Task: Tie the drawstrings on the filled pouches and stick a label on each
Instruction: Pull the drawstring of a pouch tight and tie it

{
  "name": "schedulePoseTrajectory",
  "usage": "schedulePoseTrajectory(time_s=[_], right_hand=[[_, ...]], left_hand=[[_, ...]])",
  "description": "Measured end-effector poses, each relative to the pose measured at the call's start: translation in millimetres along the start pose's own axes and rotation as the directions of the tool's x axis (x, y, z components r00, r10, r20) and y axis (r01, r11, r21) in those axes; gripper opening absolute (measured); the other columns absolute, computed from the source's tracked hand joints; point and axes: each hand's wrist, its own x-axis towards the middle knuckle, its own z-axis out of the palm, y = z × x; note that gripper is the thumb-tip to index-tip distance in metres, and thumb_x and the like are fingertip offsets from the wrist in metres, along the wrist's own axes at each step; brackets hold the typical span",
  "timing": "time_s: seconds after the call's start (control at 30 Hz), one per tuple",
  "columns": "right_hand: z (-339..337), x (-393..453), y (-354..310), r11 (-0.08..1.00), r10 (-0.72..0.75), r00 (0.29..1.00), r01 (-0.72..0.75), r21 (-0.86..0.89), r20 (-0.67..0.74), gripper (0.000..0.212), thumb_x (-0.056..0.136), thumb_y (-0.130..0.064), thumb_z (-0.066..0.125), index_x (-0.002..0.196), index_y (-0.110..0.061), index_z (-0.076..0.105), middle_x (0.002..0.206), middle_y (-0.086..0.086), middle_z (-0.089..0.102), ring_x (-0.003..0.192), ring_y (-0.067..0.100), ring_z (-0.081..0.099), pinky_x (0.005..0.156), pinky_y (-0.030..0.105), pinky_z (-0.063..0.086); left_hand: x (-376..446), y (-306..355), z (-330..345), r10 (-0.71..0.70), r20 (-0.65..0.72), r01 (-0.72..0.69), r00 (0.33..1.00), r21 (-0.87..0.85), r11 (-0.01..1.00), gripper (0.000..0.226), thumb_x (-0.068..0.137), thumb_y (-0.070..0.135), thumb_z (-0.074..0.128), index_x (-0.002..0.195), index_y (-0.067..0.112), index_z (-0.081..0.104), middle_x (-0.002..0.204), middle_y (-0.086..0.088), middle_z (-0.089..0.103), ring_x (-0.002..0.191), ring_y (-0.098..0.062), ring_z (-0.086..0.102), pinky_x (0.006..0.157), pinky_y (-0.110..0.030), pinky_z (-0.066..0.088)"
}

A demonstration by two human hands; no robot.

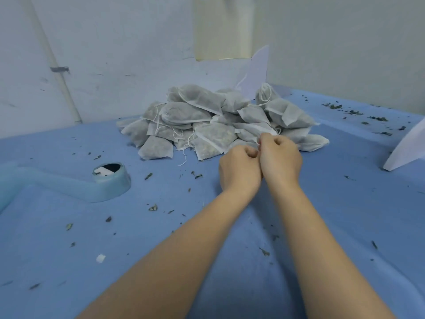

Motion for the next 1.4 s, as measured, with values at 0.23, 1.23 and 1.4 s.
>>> schedulePoseTrajectory(time_s=[0.23, 1.23, 1.4], right_hand=[[19, -30, -14, 0.998, 0.040, 0.949, -0.052, 0.031, 0.314, 0.026, 0.087, -0.035, 0.055, 0.070, -0.015, 0.055, 0.067, -0.002, 0.058, 0.074, 0.020, 0.058, 0.075, 0.041, 0.052], [41, -55, -9, 0.980, -0.023, 0.675, 0.163, -0.118, 0.738, 0.045, 0.091, -0.046, 0.057, 0.057, -0.017, 0.049, 0.049, -0.006, 0.040, 0.042, 0.007, 0.030, 0.047, 0.021, 0.026], [48, -66, -9, 0.980, -0.103, 0.630, 0.197, -0.030, 0.770, 0.030, 0.083, -0.028, 0.061, 0.063, -0.006, 0.054, 0.057, 0.005, 0.037, 0.048, 0.011, 0.028, 0.051, 0.027, 0.022]], left_hand=[[-17, -22, -42, 0.042, -0.260, -0.014, 0.965, 0.107, 0.994, 0.024, 0.083, 0.030, 0.059, 0.061, 0.027, 0.051, 0.066, 0.009, 0.063, 0.077, -0.016, 0.062, 0.071, -0.033, 0.047], [-18, -74, -142, 0.367, 0.222, -0.414, 0.903, 0.676, 0.610, 0.054, 0.078, 0.046, 0.046, 0.126, 0.022, 0.043, 0.116, 0.003, 0.058, 0.104, -0.021, 0.054, 0.073, -0.028, 0.031], [-22, -72, -127, 0.283, 0.303, -0.399, 0.910, 0.462, 0.792, 0.073, 0.080, 0.040, 0.056, 0.143, 0.021, 0.024, 0.128, 0.004, 0.053, 0.117, -0.018, 0.050, 0.083, -0.025, 0.036]])
